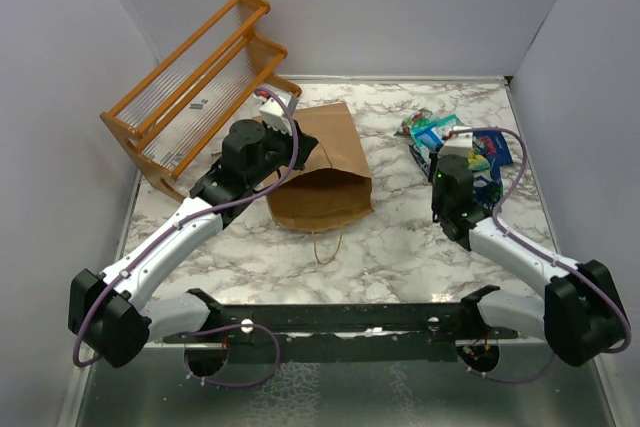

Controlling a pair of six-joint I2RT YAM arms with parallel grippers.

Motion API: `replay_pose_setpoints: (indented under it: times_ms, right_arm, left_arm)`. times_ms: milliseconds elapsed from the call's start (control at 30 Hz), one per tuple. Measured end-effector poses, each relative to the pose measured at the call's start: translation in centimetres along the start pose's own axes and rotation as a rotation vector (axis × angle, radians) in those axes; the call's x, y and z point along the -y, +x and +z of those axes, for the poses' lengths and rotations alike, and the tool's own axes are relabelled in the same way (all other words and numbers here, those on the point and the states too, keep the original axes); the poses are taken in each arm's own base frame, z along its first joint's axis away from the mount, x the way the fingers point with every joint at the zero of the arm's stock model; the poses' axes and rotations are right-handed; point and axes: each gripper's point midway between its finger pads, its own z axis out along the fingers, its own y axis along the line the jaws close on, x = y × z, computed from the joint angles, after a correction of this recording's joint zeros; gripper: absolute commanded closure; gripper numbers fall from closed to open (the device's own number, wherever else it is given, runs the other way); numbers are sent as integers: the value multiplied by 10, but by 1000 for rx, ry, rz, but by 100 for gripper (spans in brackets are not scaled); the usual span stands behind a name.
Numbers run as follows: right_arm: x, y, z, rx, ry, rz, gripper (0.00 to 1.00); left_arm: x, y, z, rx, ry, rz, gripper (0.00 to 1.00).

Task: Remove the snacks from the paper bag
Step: Place the snack at the center of the board.

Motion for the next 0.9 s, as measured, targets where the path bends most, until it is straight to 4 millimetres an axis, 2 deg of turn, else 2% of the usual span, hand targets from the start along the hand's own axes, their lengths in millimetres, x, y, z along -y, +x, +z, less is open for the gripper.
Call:
replay_pose_setpoints:
  times_ms: [133,200,267,600,767,900]
  right_arm:
    - [-6,53,6,-138,13,131,84]
    - [-1,77,4,-207,40,165,83]
    - [6,88,3,-244,70,212,82]
    - [25,110,4,-354,120,474,69]
    - [23,119,-1,-396,122,508,40]
    - [20,103,-6,-362,64,514,32]
  left_arm:
    - [0,0,0,0,0,0,100]
    - [0,0,0,0,0,0,100]
    - [0,0,0,0,1,0,100]
    - [1,0,0,-1,3,-1,100]
    - [1,0,0,-1,4,-1,100]
    - [1,0,0,-1,6,-1,100]
